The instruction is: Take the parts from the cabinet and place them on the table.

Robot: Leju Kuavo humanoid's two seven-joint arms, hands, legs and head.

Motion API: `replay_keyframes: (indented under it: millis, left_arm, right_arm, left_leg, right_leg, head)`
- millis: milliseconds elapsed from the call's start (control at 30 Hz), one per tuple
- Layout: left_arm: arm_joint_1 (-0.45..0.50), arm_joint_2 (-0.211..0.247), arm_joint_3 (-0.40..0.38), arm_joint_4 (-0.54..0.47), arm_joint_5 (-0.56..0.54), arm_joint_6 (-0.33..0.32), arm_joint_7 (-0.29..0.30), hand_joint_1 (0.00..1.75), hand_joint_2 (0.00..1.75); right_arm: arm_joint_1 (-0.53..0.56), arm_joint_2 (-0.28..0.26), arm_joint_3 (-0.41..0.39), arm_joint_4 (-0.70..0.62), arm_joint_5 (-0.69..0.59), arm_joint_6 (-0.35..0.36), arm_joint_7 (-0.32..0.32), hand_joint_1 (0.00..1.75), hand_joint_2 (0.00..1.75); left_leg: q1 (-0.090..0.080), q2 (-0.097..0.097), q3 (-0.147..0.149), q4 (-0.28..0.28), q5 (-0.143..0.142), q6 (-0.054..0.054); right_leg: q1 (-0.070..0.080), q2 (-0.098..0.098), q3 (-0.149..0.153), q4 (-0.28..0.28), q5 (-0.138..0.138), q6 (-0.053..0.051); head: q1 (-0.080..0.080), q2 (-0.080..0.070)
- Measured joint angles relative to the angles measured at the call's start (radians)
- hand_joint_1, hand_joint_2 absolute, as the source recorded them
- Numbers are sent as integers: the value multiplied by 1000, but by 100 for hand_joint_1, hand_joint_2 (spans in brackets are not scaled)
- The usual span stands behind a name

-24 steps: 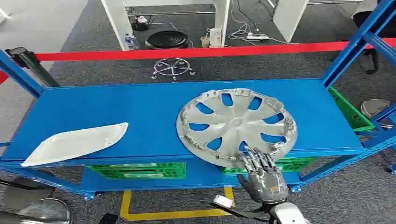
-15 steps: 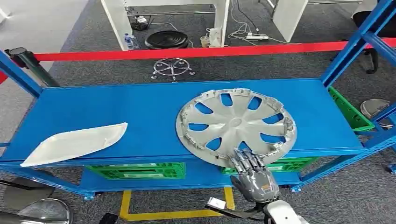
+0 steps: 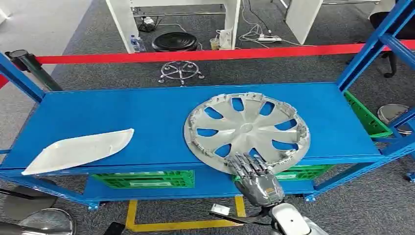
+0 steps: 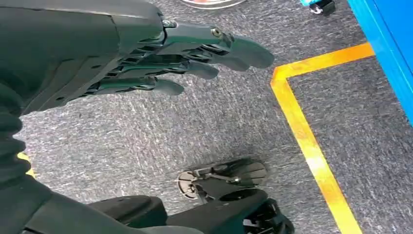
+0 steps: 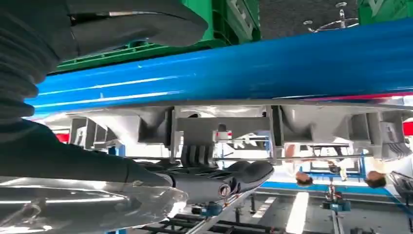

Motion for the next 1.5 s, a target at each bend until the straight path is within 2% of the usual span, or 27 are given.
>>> replay_keyframes:
  millis: [533,567,600,1333,1500]
  left_arm:
    - [-1,1,-14,0,-9,0,0,0,175]
    - [-1,1,-15,0,-9,0,0,0,175]
    - [-1,1,-15,0,-9,0,0,0,175]
    - [3,1,-15,0,-8,7,-5,0,175]
    - [7,1,-14,0,3,12,-15,0,175]
  right_arm:
    - [-45,-1,13,32,-3,0,0,0,175]
    - [-48,-1,14,32,-3,1,0,38,175]
    - [-53,-1,14,32,-3,2,0,175,175]
    - [-58,-1,18,-7,-11,0,6,175,175]
    - [-17,3,-7,-84,24,0,-15,175,175]
  left_leg:
    - [0,0,0,0,0,0]
    - [0,0,0,0,0,0]
    - [0,0,0,0,0,0]
    - [0,0,0,0,0,0]
    - [0,0,0,0,0,0]
  right_leg:
    - [0,0,0,0,0,0]
    - [0,0,0,0,0,0]
    - [0,0,0,0,0,0]
    - [0,0,0,0,0,0]
    - [0,0,0,0,0,0]
  head:
    - [0,0]
    - [0,0]
    - [0,0]
    - [0,0]
    - [0,0]
